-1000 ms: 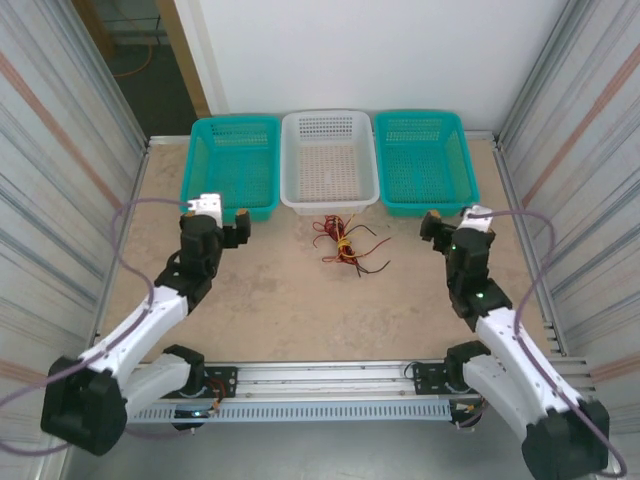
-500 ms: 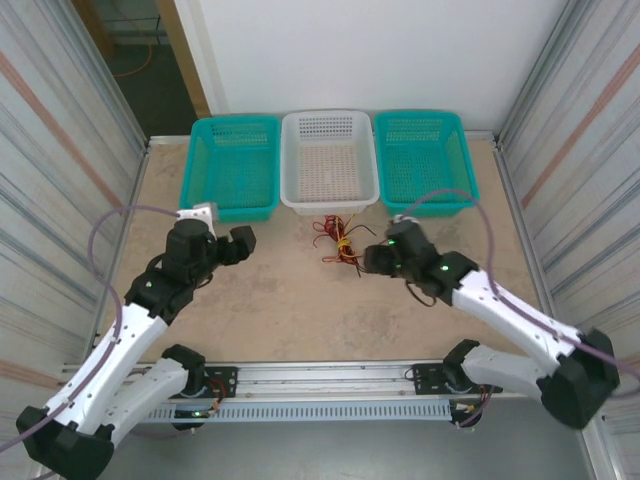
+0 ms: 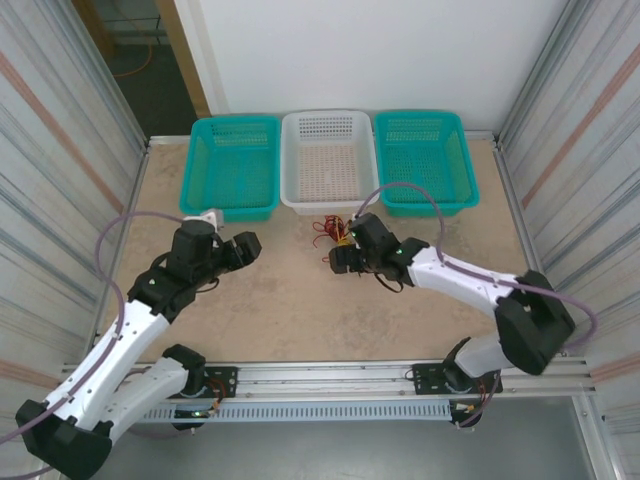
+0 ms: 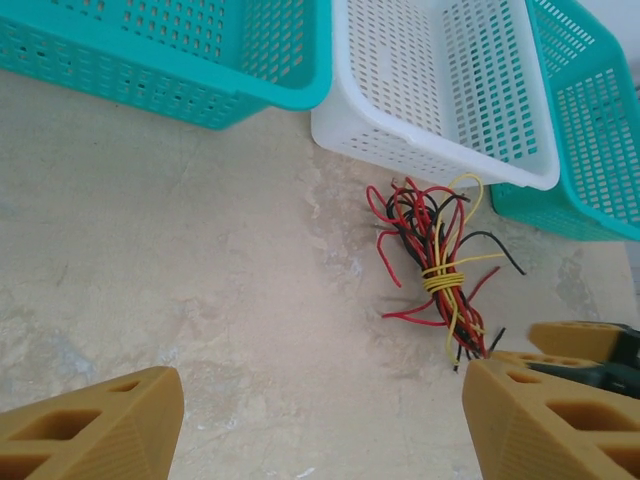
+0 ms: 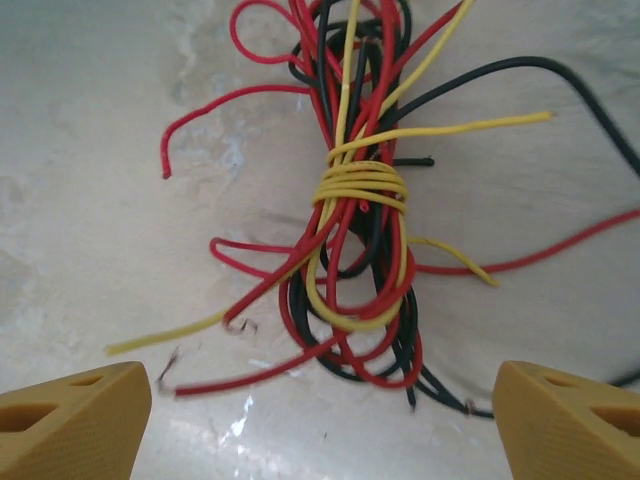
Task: Untangle the cables
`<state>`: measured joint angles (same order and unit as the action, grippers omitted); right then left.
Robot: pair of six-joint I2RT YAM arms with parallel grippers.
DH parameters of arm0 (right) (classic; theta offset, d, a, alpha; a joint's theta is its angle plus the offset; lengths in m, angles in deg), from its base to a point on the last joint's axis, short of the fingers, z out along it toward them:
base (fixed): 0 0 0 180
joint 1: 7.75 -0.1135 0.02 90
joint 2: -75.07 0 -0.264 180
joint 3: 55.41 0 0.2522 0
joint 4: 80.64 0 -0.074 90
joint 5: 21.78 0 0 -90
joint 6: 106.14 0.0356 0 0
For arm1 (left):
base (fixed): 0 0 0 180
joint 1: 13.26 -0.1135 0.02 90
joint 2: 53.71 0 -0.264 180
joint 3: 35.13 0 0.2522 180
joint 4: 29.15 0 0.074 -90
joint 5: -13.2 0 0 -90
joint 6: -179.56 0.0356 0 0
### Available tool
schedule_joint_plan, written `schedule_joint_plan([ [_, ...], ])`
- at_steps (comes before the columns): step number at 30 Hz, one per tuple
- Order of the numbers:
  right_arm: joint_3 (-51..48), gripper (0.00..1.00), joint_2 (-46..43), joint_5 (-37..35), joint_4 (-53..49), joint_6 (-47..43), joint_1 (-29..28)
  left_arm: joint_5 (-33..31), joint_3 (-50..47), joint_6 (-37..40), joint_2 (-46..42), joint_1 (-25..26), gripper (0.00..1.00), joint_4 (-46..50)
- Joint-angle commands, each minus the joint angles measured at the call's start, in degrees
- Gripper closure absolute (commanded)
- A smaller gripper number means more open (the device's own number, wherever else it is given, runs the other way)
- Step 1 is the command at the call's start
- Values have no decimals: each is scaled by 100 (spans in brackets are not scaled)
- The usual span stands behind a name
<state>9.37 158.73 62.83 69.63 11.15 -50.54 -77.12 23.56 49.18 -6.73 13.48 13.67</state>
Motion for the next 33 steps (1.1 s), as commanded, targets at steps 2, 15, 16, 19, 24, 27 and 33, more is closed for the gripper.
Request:
schedule_joint_plan([
  [2, 190, 16, 340, 391, 73, -537, 270, 241, 544, -46, 264, 41, 26, 66],
  [15, 262, 32, 1264, 524, 780, -1208, 410, 584, 825, 217, 486, 112, 22, 525],
  [16, 278, 35, 1310, 468, 827, -1229, 408, 580, 833, 231, 492, 112, 22, 522],
  [19, 286, 50, 1416, 369, 918, -1346, 409, 561, 840, 206, 583, 123, 22, 509],
  [24, 195, 87, 1370, 239, 944, -1519, 393, 722, 953, 182, 892, 188, 22, 469],
  [27, 71, 97, 1067, 176, 973, -1605, 320, 680, 1096, 165, 1092, 353, 19, 396],
  [33, -14, 100, 183, -247, 805, -2029, -78, 681, 1404, -369, 1567, 920, 1, -29],
])
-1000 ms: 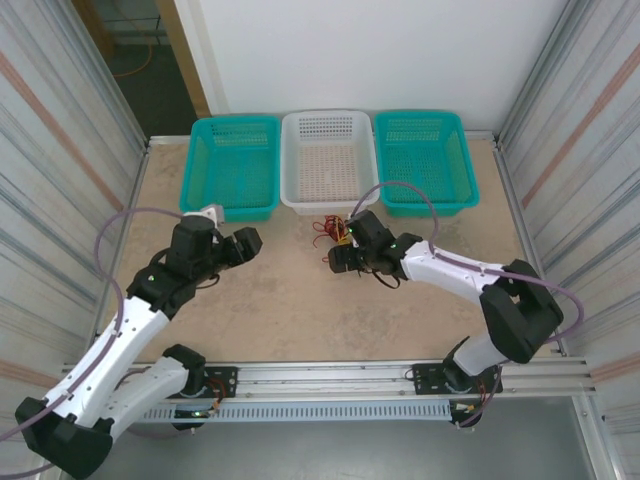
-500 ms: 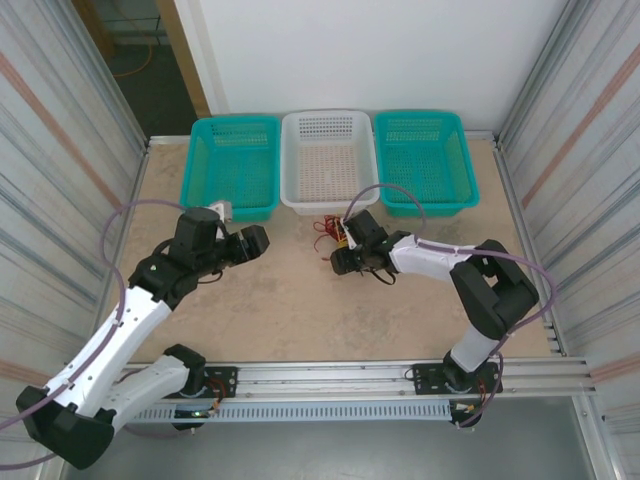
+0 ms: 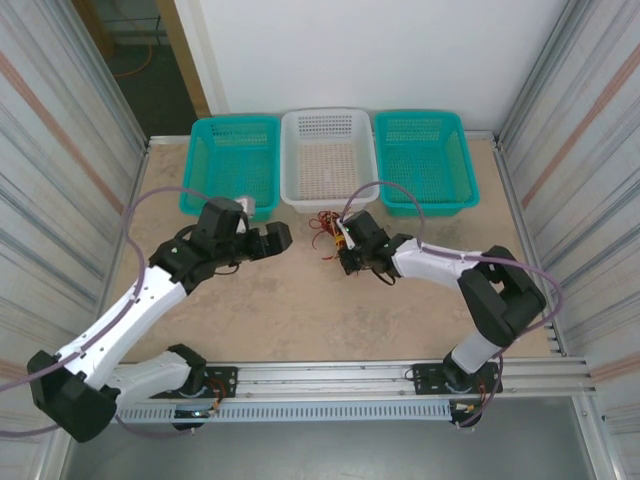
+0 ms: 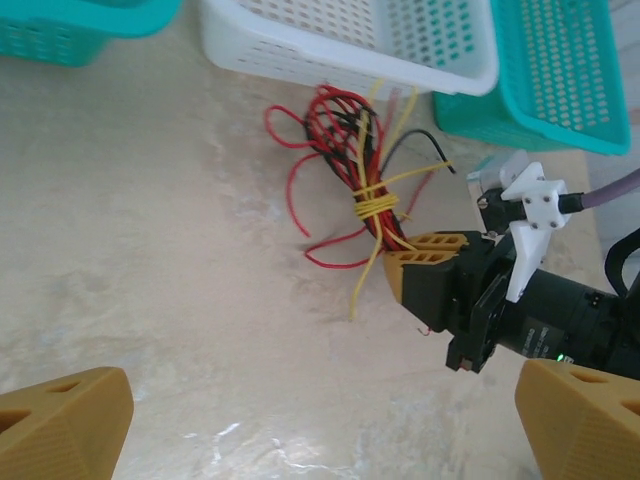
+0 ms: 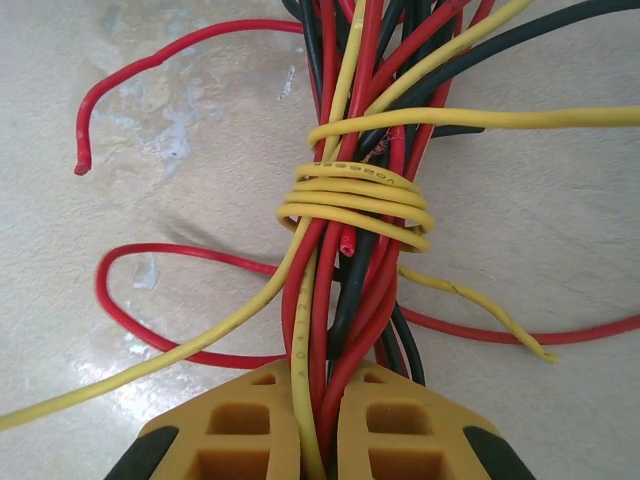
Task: Untangle the cables
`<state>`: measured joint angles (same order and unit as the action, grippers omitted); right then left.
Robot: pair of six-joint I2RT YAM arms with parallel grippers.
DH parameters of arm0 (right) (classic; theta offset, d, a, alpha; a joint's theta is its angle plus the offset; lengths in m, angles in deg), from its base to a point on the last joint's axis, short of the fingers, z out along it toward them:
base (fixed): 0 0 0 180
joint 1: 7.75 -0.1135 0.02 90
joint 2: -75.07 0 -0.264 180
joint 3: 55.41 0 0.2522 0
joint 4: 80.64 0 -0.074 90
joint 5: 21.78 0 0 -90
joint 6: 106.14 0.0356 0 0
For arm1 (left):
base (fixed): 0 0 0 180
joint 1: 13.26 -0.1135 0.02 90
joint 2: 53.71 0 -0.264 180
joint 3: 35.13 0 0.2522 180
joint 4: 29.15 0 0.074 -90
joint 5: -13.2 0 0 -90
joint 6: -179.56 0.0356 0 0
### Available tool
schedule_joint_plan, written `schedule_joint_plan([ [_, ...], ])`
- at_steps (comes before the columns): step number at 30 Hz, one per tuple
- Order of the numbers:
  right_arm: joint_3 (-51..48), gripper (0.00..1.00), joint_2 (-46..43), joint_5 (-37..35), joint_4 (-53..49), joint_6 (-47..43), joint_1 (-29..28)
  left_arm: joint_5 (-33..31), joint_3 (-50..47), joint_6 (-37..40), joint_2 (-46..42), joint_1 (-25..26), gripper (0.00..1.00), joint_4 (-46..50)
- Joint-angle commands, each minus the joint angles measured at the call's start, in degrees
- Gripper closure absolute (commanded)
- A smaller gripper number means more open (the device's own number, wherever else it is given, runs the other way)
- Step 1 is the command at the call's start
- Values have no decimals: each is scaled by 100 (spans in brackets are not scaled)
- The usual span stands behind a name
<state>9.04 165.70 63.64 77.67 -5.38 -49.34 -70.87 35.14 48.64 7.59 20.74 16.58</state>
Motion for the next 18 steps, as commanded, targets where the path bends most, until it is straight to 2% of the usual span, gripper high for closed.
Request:
schedule_joint_plan([
  [1, 21, 100, -669, -410, -35, -483, -276, 32, 308, -492, 212, 273, 1, -361],
  [7, 139, 100, -1399, -1167, -242, -1091, -874, -153, 719, -1419, 567, 366, 1, -208],
  [12, 286, 100, -1731, -1715, -324, -1574, -1436, -72, 955, -1647, 841, 366, 1, -101],
  [18, 453, 100, -1855, -2174, -283, -1966, -1988, 42, 775, -2133, 933, 347, 1, -353],
])
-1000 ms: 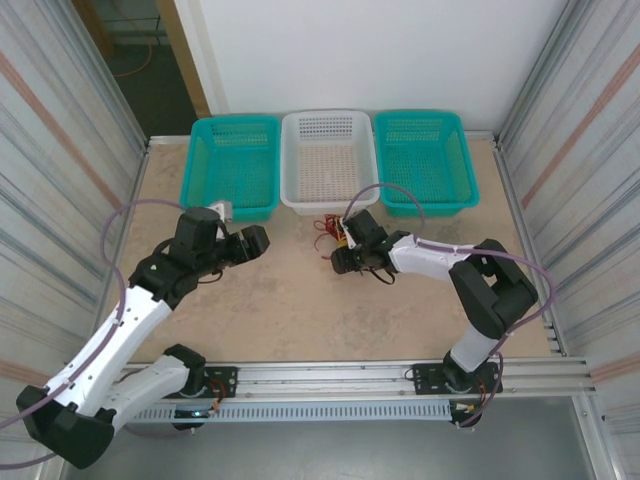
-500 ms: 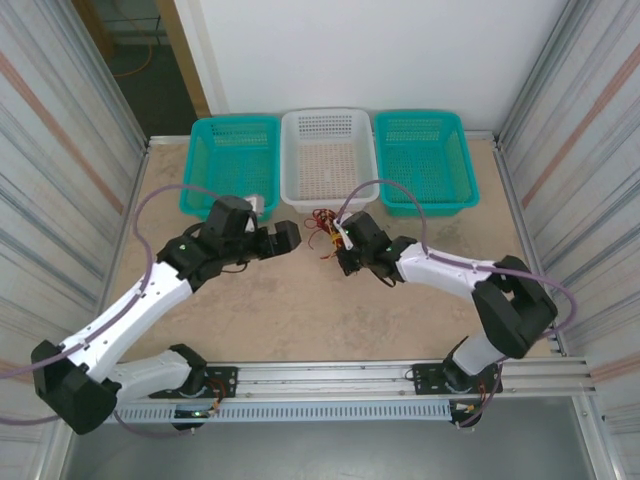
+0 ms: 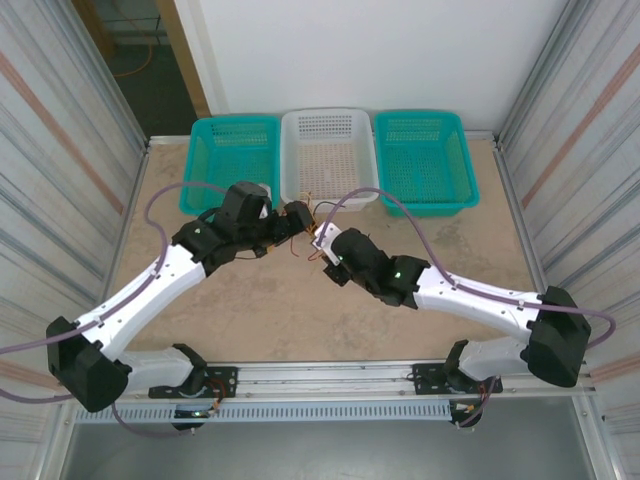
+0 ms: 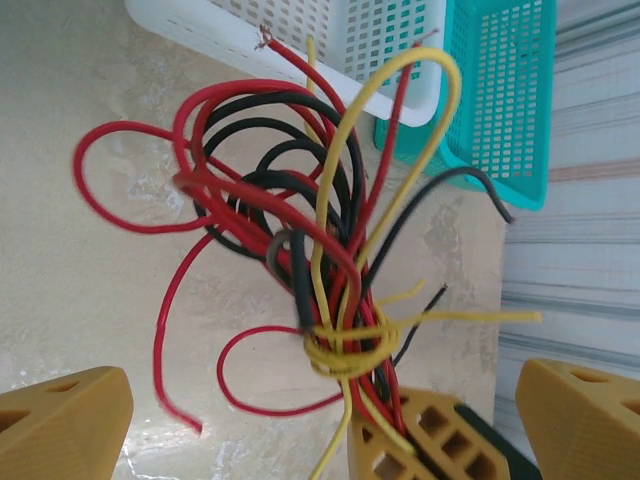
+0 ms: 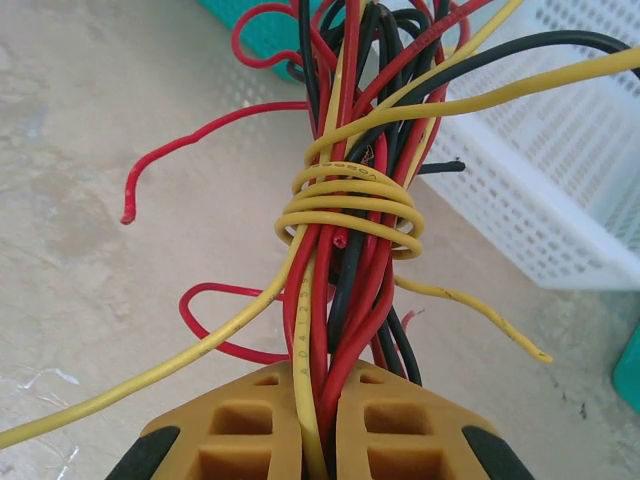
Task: Untangle the cables
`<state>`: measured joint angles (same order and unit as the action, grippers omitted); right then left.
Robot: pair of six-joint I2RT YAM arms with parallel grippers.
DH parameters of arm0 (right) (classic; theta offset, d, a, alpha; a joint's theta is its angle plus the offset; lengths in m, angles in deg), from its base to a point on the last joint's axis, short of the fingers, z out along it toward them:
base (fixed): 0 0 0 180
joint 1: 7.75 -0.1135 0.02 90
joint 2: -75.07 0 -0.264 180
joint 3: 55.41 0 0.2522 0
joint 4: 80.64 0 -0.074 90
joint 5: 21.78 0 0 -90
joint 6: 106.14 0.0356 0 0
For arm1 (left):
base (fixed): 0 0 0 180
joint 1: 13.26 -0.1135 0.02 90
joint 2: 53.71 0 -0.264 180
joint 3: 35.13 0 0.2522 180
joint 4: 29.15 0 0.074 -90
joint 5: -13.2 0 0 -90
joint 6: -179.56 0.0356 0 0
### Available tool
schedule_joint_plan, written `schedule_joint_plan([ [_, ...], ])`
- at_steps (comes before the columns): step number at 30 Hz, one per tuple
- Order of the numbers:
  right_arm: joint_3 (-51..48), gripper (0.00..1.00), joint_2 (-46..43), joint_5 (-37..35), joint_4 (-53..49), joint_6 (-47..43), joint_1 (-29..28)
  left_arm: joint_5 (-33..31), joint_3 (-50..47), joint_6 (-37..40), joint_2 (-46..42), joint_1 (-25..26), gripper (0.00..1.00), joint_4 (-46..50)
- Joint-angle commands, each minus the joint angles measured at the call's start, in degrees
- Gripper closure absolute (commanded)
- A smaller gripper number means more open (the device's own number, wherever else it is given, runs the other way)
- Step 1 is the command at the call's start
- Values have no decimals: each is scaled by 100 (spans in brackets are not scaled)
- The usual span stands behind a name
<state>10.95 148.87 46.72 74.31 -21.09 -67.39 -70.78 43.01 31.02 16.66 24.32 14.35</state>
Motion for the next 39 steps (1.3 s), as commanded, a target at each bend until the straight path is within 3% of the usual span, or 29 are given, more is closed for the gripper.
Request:
schedule_joint_plan([
  [1, 284, 100, -186, -516, 73, -454, -254, 31, -12, -402, 53, -15, 1, -93],
  [8, 435, 100, -194, -667, 101, -716, -662, 79, -195, -648, 87, -108, 9, -234],
  [18, 523, 100, -187, -461, 213, -637, -778, 592, -465, -834, 116, -300, 48, -671],
  [23, 591, 100, -94, -417, 260, -683, -813, 765, -613, -899, 161, -305, 62, -884],
  [28, 659, 100, -8, -340, 293, -689, -865, 1010, -911, -1000, 129, -378, 65, -1407],
  [32, 724, 100, 111, -355, 276, -708, -923, 1101, -1098, -1060, 50, -477, 86, -1739],
  [36, 767, 100, 148, -359, 276, -652, -943, 1283, -1230, -1020, -16, -563, 98, -2230],
  [39, 800, 100, 119, -589, 296, -554, -921, 1472, -1283, -931, -36, -619, 100, -2591],
])
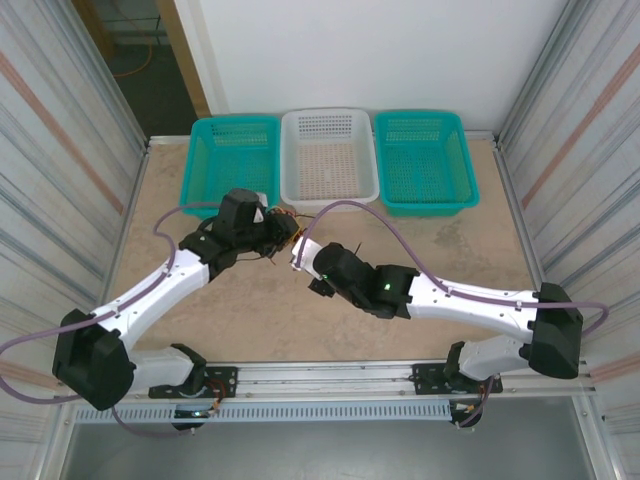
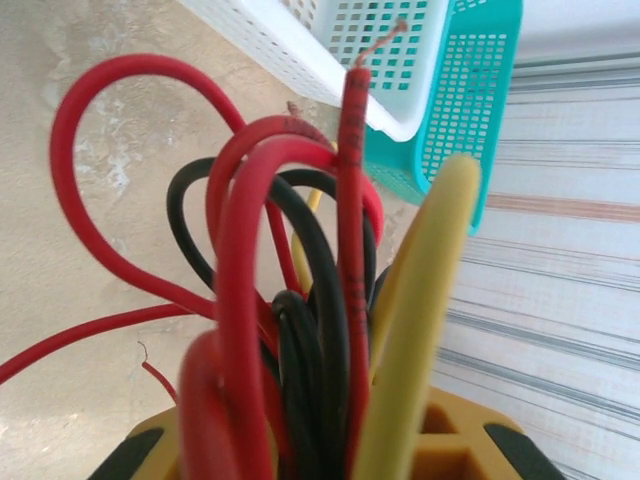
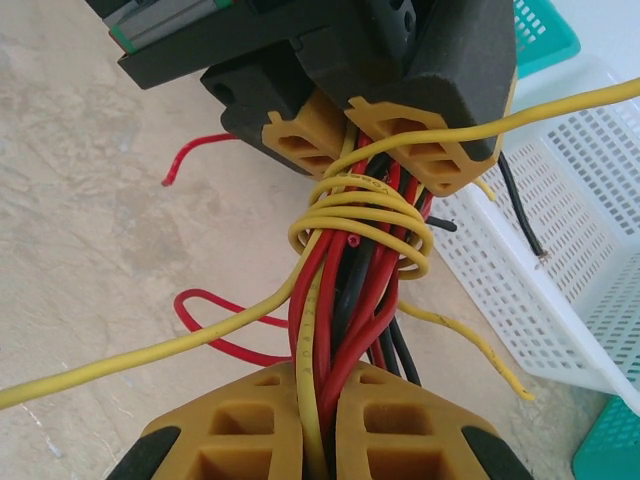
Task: Untangle the cables
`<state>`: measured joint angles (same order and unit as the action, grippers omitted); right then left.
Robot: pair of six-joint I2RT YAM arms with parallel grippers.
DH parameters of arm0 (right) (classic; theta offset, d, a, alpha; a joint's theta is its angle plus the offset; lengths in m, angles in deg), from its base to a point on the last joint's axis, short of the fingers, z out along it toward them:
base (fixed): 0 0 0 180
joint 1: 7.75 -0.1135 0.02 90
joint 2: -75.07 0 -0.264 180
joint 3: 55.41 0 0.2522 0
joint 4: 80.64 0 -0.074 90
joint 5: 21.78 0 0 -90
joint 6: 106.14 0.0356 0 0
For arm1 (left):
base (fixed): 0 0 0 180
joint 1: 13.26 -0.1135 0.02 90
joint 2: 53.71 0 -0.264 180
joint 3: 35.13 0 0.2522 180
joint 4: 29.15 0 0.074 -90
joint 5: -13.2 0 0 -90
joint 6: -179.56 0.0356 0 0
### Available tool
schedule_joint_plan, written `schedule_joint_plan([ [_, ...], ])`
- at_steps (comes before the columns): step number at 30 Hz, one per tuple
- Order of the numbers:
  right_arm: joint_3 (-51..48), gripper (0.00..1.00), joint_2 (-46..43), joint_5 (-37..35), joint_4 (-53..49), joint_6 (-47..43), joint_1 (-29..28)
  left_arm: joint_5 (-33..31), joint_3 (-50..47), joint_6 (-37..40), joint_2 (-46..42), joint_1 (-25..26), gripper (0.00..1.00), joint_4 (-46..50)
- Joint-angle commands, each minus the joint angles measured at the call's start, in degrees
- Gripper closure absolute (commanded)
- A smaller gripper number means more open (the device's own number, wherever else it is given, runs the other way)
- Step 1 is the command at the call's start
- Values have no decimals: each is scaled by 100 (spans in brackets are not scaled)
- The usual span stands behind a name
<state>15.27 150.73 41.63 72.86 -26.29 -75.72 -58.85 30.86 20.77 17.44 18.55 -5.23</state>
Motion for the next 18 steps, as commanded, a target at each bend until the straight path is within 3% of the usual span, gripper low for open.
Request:
schedule_joint_plan([
  [1, 405, 96, -98, -236, 403, 43, -56, 328, -79, 142, -134, -87, 100, -712],
  [5, 733, 44, -435, -672, -252, 457, 55, 509, -176, 349, -399, -432, 100, -1018],
  [6, 794, 39, -579, -715, -374, 554, 80, 524, -205, 406, -485, -515, 100, -1106],
  [10, 1067, 28, -1191, 29, -1008, 1408, 658, 755, -319, 827, -796, -851, 100, -1784],
  [14, 1121, 21, -1763, 2187, -1026, 2749, 1974, 1230, -200, 1336, -902, -1009, 100, -2395],
  [18, 1218, 23, -1816, 3941, -795, 3443, 2971, 1878, 36, 1594, -823, -1026, 100, -2859],
])
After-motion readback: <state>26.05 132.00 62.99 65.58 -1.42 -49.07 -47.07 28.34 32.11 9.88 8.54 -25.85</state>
